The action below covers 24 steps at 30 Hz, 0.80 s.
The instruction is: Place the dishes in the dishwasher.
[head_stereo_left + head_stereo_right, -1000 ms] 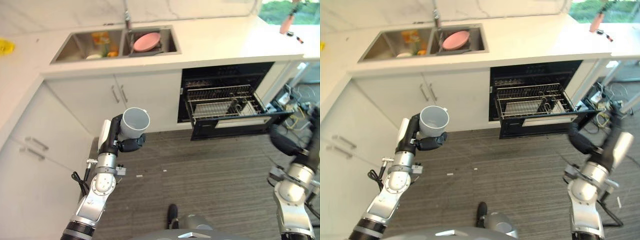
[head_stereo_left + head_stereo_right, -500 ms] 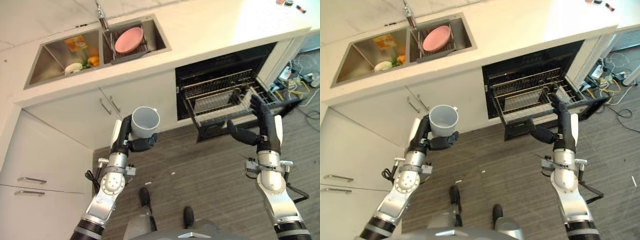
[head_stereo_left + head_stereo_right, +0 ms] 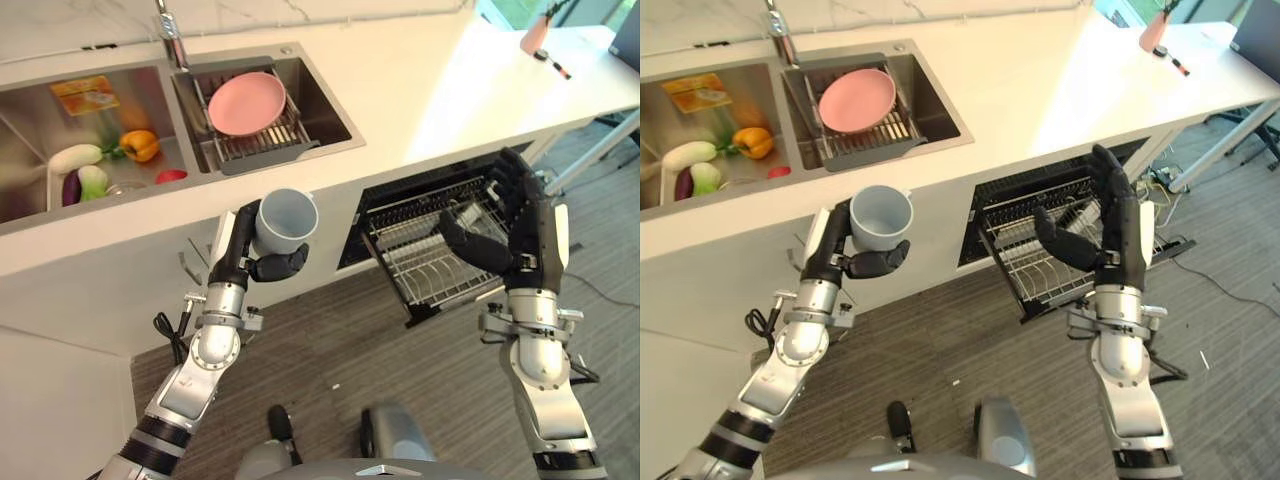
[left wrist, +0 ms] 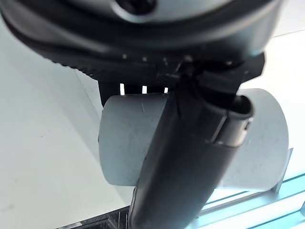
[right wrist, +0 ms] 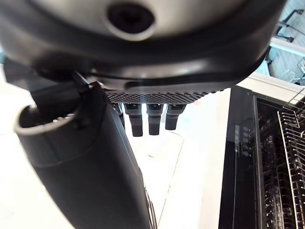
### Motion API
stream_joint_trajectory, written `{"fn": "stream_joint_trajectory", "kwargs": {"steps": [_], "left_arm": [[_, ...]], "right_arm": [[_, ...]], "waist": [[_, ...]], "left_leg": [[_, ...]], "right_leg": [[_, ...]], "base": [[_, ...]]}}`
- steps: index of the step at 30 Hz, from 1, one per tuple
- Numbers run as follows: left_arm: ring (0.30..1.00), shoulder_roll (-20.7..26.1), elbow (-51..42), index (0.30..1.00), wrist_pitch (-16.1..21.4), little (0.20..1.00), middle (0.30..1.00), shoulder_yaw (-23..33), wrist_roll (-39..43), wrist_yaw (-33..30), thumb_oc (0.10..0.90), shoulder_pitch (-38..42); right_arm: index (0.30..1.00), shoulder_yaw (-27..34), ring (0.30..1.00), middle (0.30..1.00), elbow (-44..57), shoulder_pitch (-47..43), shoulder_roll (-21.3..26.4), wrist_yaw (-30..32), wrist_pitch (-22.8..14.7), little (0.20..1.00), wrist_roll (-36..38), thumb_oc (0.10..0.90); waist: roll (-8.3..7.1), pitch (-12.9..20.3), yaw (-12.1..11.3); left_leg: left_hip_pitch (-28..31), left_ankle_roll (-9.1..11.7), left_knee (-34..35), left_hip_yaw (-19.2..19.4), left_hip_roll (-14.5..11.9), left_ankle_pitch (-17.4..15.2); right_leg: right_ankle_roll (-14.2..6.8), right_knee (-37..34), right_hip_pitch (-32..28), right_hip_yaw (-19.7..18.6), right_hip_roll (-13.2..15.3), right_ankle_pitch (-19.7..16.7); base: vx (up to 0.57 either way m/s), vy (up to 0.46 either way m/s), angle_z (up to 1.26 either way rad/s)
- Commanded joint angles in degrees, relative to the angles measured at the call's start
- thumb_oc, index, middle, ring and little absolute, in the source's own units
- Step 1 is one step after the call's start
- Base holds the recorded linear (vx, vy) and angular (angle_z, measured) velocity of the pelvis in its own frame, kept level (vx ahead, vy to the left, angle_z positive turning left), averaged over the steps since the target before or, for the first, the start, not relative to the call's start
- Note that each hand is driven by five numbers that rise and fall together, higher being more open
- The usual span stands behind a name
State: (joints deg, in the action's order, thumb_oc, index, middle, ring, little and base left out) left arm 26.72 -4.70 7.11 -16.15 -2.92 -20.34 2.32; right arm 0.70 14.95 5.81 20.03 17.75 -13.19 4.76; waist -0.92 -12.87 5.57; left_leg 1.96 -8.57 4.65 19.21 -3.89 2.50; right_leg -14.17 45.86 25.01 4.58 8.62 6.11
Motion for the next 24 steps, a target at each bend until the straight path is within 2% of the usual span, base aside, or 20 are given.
{"fn": "stream_joint_trajectory", "kwargs": {"steps": [1, 2, 4, 5, 7, 9, 11, 13, 16, 17, 20, 21, 24], "left_arm": [[0.300, 0.4, -7.9, 0.300, 5.9, 0.300, 0.300, 2.2, -2.3, -0.2, 0.400, 4.9], [0.300, 0.6, -8.3, 0.300, 6.0, 0.300, 0.300, 1.8, -2.7, -0.2, 0.400, 6.1], [0.300, 0.1, -8.8, 0.300, 6.7, 0.300, 0.300, 1.1, -3.7, -0.3, 0.400, 7.2], [0.300, -0.2, -9.0, 0.300, 6.9, 0.300, 0.300, 0.8, -3.8, -0.5, 0.400, 8.3], [0.300, -0.3, -8.6, 0.300, 7.0, 0.300, 0.300, 0.4, -3.8, -0.7, 0.400, 9.2], [0.300, -0.9, -8.1, 0.300, 6.6, 0.300, 0.300, 0.9, -4.1, -1.2, 0.400, 10.8], [0.300, -1.1, -8.1, 0.300, 6.7, 0.300, 0.300, 1.1, -4.5, -1.5, 0.400, 11.5], [0.300, -1.1, -7.7, 0.300, 6.7, 0.300, 0.300, 1.5, -4.8, -1.7, 0.400, 12.1], [0.300, -1.6, -7.3, 0.300, 6.8, 0.300, 0.300, 2.6, -5.9, -3.2, 0.400, 15.2], [0.300, -1.9, -6.4, 0.300, 6.6, 0.300, 0.300, 2.3, -6.4, -3.9, 0.400, 17.6], [0.300, -2.3, -3.9, 0.300, 6.2, 0.300, 0.300, 1.2, -8.2, -5.3, 0.400, 22.1], [0.300, -2.3, -3.9, 0.300, 6.2, 0.300, 0.300, 1.2, -8.2, -5.3, 0.400, 22.1], [0.300, -2.2, 2.2, 0.300, 5.4, 0.300, 0.300, -1.6, -10.1, -7.5, 0.400, 30.5]], "right_arm": [[0.900, 1.8, 0.900, 0.900, 2.3, -5.0, 1.7, 0.5, -5.2, 0.900, 1.4, 0.800], [0.900, 1.7, 0.900, 0.900, 2.6, -5.2, 1.9, 0.7, -5.3, 0.900, 1.1, 0.800], [0.900, 1.7, 0.900, 0.900, 3.8, -4.6, 1.4, -0.2, -5.7, 0.900, 2.7, 0.800], [0.900, 1.5, 0.900, 0.900, 4.1, -4.8, 1.1, -0.5, -6.0, 0.900, 4.2, 0.800], [0.900, 1.2, 0.900, 0.900, 4.1, -5.5, 0.7, -0.5, -6.6, 0.900, 5.4, 0.800], [0.900, -0.5, 0.900, 0.900, 4.5, -6.9, 0.0, -2.2, -6.7, 0.900, 9.2, 0.800], [0.900, -0.8, 0.900, 0.900, 4.6, -7.0, 0.3, -3.2, -7.0, 0.900, 10.2, 0.800], [0.900, -1.4, 0.900, 0.900, 4.8, -7.5, 0.5, -4.0, -6.9, 0.900, 11.6, 0.800], [0.900, -2.3, 0.900, 0.900, 5.1, -7.5, 0.6, -6.8, -7.2, 0.900, 17.5, 0.800], [0.900, -3.1, 0.900, 0.900, 5.6, -7.9, 0.8, -8.2, -7.5, 0.900, 19.8, 0.800], [0.900, -3.9, 0.900, 0.900, 6.2, -9.2, 1.1, -9.4, -7.8, 0.900, 22.3, 0.800], [0.900, -3.9, 0.900, 0.900, 6.2, -9.2, 1.1, -9.4, -7.8, 0.900, 22.3, 0.800], [0.900, -6.8, 0.900, 0.900, 5.4, -13.6, 0.7, -9.2, -7.8, 0.900, 24.0, 0.800]], "waist": [[-0.82, 4.5, -0.6], [-1.08, 5.1, -0.8], [-1.86, 6.6, -0.5], [-2.21, 7.5, -0.7], [-2.43, 8.2, -0.9], [-2.13, 9.7, -1.0], [-1.96, 10.0, -0.9], [-1.46, 10.3, -0.8], [-0.18, 10.2, -0.1], [0.47, 10.3, 0.9], [1.75, 10.2, 2.2], [1.75, 10.2, 2.2], [3.15, 10.4, 3.8]], "left_leg": [[0.0, 12.9, 0.4, -1.1, -4.7, -1.0], [0.3, 13.2, 0.4, -1.3, -4.8, -1.3], [0.8, 13.4, 0.4, -0.4, -4.8, -1.4], [0.8, 13.7, 0.4, 0.1, -4.7, -1.4], [1.3, 14.0, 0.4, 1.1, -4.7, -1.4], [2.2, 14.6, 0.4, 3.7, -5.6, -0.8], [2.6, 14.9, 0.4, 4.3, -6.0, -0.6], [3.1, 15.2, 0.4, 5.3, -6.4, -0.5], [4.3, 16.2, 0.4, 6.6, -7.5, 0.5], [4.6, 16.5, 0.4, 6.8, -7.9, 0.7], [5.0, 16.9, 0.4, 7.6, -8.4, 1.1], [5.0, 16.9, 0.4, 7.6, -8.4, 1.1], [5.6, 17.3, 0.4, 8.5, -8.8, 1.5]], "right_leg": [[1.2, -30.3, -16.2, 4.9, 3.0, -9.4], [1.3, -34.6, -17.9, 5.3, 4.3, -10.4], [0.4, -37.8, -20.6, 3.7, 4.8, -11.7], [0.3, -39.9, -21.7, 3.6, 4.8, -11.2], [-0.1, -43.0, -23.2, 4.7, 5.0, -12.0], [-0.1, -49.2, -26.4, 5.9, 3.8, -10.6], [0.0, -50.3, -27.1, 5.7, 3.6, -10.4], [0.0, -50.7, -27.1, 5.6, 3.4, -10.1], [0.7, -50.9, -27.6, 4.8, 2.4, -9.0], [1.0, -50.9, -27.8, 4.4, 1.9, -8.6], [1.4, -50.9, -27.9, 4.1, 1.3, -8.1], [1.4, -50.9, -27.9, 4.1, 1.3, -8.1], [1.7, -50.9, -28.0, 3.4, 0.9, -7.9]], "base": [[0.14, -0.158, 0.08], [0.11, -0.121, 0.00], [0.08, -0.100, 0.13], [0.05, -0.072, 0.28], [0.06, -0.072, 0.03], [0.06, -0.128, -0.36], [0.04, -0.083, -0.66], [0.04, -0.082, -0.69], [0.04, -0.133, -0.87], [0.03, -0.103, -0.80], [0.02, -0.063, -0.28], [0.02, -0.015, -0.20], [0.00, -0.027, -0.30]]}}
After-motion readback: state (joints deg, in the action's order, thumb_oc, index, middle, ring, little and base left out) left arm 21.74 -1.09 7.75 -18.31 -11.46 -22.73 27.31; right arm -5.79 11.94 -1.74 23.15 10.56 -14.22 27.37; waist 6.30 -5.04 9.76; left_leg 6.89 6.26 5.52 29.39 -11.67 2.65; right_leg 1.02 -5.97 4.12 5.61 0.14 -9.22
